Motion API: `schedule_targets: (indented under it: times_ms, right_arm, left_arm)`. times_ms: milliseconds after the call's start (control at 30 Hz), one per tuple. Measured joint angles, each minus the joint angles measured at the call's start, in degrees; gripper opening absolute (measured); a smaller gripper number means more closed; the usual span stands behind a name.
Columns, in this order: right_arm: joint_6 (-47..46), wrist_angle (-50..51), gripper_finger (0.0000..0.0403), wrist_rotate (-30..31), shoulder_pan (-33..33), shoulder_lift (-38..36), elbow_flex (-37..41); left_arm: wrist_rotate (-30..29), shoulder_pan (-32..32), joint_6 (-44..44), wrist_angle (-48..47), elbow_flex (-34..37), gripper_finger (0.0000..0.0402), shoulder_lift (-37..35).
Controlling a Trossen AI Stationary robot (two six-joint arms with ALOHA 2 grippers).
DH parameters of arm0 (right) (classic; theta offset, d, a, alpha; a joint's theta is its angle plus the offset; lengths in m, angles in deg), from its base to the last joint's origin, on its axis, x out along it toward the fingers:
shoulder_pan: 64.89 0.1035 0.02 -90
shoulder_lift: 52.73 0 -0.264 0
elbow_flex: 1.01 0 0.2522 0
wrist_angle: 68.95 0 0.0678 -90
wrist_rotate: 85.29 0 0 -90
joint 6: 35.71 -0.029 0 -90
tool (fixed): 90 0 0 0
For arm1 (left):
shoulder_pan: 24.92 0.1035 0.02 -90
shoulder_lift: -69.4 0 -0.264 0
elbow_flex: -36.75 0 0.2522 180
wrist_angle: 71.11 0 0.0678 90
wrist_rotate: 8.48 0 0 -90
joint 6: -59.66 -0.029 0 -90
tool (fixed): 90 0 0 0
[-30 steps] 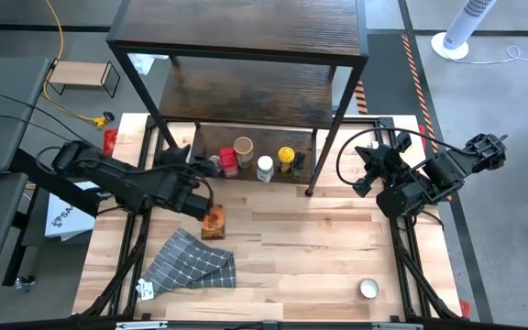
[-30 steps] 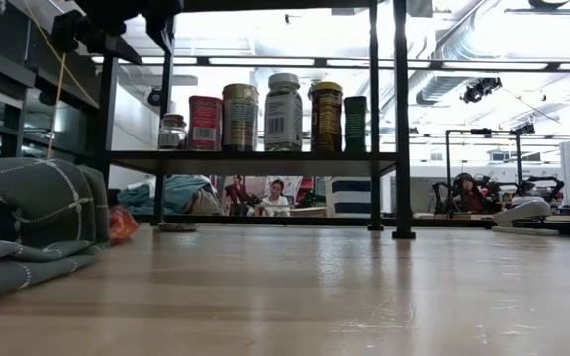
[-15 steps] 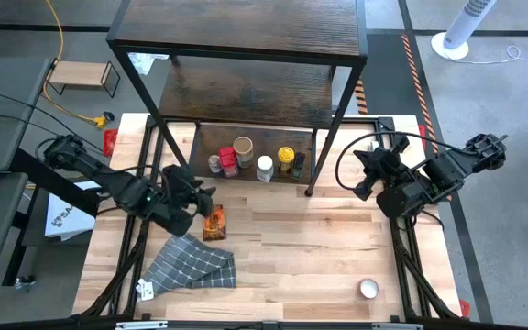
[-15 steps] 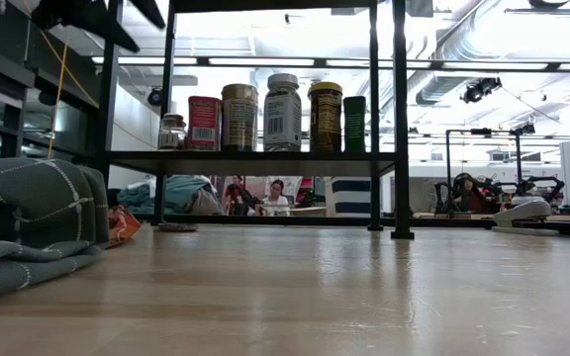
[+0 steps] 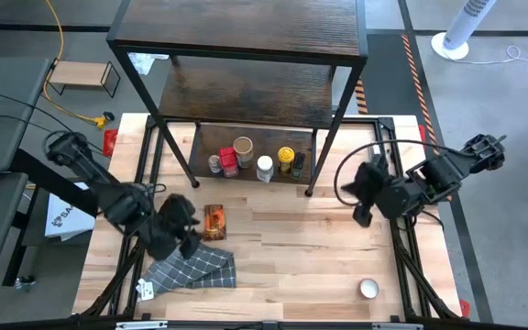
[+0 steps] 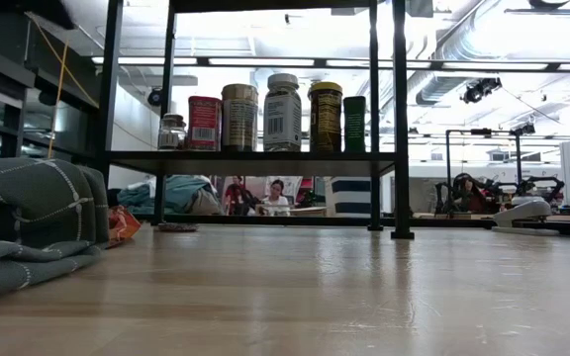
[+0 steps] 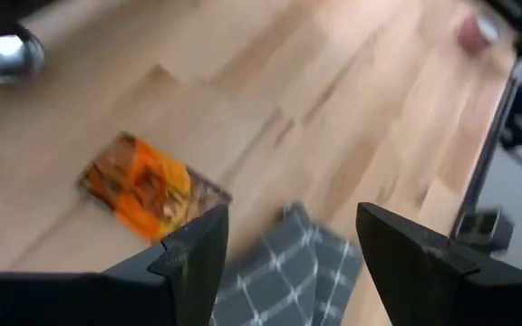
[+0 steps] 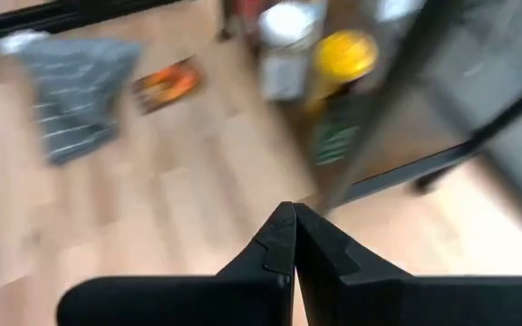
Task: Shelf spices
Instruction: Put the orange seasoning pack on the shelf
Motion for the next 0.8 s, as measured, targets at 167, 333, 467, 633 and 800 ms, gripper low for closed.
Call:
schedule_targets:
  times_ms: [167,333,467,633,800]
  right_arm:
    - [-7.4,-0.6,0.0000,-6.3,0.0,3.4,0.5]
    - [-16.4,-2.8,0.0000,-8.7,0.0,7.1,5.4]
    - [-21.5,-13.8,0.0000,-13.7,-0.2,8.1,14.8]
    - [-21.6,-46.6,0.0000,-16.0,-1.9,8.1,29.6]
    - [-21.4,-76.7,0.0000,-16.0,-4.5,9.3,40.4]
  left_arm:
    - [0.9,-7.1,7.4,0.6,5.5,0.0239,1.6]
    - [-1.4,-10.4,20.8,7.6,13.6,0.0239,1.7]
    - [-1.8,-7.8,31.8,7.7,17.9,0.0239,1.6]
    - [3.8,-0.8,36.2,8.2,21.2,0.0229,1.2]
    - [13.0,6.3,32.7,13.2,23.5,0.0183,1.2]
